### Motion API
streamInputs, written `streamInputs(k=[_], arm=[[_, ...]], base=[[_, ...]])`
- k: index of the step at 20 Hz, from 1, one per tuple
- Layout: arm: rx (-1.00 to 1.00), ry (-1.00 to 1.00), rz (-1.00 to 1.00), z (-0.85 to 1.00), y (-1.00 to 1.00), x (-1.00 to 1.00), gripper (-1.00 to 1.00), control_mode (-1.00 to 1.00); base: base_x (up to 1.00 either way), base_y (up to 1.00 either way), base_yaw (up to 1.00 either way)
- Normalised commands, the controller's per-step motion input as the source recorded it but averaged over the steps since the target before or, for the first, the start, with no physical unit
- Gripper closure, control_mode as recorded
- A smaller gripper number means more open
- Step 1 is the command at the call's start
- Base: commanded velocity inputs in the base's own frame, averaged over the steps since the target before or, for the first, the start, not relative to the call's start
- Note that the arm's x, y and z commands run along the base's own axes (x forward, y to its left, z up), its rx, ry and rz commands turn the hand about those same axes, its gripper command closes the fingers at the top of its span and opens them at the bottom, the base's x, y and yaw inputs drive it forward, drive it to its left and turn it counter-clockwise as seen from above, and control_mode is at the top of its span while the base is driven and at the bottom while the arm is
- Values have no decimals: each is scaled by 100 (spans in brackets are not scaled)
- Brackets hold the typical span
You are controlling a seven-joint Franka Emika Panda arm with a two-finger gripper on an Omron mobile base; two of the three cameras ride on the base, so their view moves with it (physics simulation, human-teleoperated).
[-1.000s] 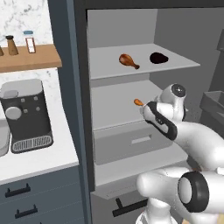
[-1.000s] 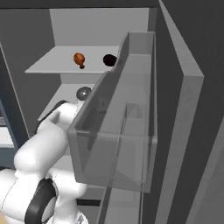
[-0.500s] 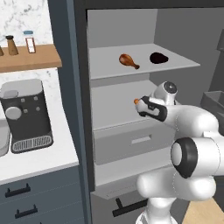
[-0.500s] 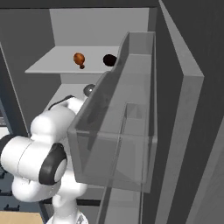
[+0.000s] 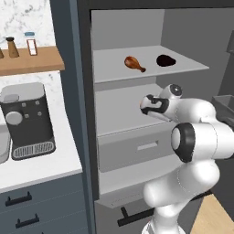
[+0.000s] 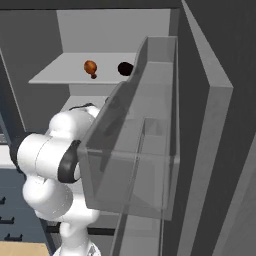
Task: Place one avocado and one chicken drumstick in each tupperware on the nearby counter, to pack two identical lunches.
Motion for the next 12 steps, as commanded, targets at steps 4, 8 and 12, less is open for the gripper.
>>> streamInputs(k=[4, 8, 12], arm=[[0, 0, 6, -28, -1, 42, -100, -100], [0, 0, 5, -41, 0, 41, -100, -100], [0, 1, 5, -30, 0, 46, -100, -100]], base=[[0, 0, 0], [0, 0, 0], [0, 0, 0]])
